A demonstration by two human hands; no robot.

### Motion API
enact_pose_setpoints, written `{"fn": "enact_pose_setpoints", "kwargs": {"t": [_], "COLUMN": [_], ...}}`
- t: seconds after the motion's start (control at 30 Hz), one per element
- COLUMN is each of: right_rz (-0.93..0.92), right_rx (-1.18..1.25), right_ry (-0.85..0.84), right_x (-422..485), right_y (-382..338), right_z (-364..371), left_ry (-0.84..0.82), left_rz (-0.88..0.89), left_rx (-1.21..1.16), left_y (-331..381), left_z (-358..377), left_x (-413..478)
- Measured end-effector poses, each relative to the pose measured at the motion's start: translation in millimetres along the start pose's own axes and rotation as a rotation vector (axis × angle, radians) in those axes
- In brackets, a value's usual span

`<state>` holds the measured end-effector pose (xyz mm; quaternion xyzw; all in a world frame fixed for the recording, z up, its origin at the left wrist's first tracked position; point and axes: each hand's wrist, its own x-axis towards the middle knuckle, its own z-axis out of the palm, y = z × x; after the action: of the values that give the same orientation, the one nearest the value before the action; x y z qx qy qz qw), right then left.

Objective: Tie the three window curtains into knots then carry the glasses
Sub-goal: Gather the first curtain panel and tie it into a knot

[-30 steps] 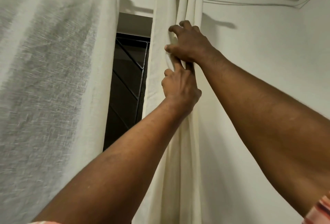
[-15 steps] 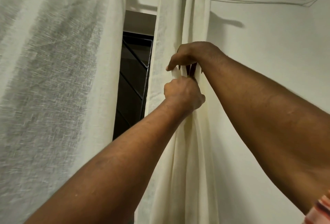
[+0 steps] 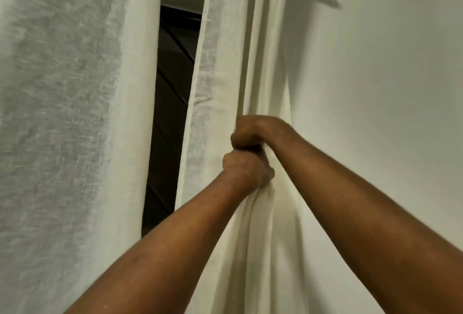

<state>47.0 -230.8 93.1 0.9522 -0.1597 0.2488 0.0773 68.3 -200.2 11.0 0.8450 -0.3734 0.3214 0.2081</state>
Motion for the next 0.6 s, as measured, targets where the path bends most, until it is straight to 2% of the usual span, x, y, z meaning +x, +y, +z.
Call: {"fn": "enact_pose_setpoints", "kwargs": {"t": [0.07,0.13,0.3,0.37,0.5,0.6], "right_rz": [-0.002,-0.010,-0.090,-0.079,-0.060,-0.046], "right_rx": [0.053,0.100,0.105,0.164,0.165,0.149], "right_ry": [-0.091,-0.061,0.491,0.610,0.583,0.531], "right_x": [-9,-11,-5,-4,-3,-8], "right_y": [5,9,16,20,23,23], "right_z": [21,21,-30,-50,-66,-60], "left_ry": [-0.066,-0.038,0.187,0.249,0.289,0.241], "left_rz": [-0.020,-0.036,-0.019,-0.027,-0.037,-0.042], "left_rx": [0.039,0.067,0.065,0.019,0.027,-0.008], "left_y": [-4,-1,18,21,25,25], "left_z": [13,11,-12,-19,-31,-33], "left_x": [-10,-13,-5,0,11,12]}}
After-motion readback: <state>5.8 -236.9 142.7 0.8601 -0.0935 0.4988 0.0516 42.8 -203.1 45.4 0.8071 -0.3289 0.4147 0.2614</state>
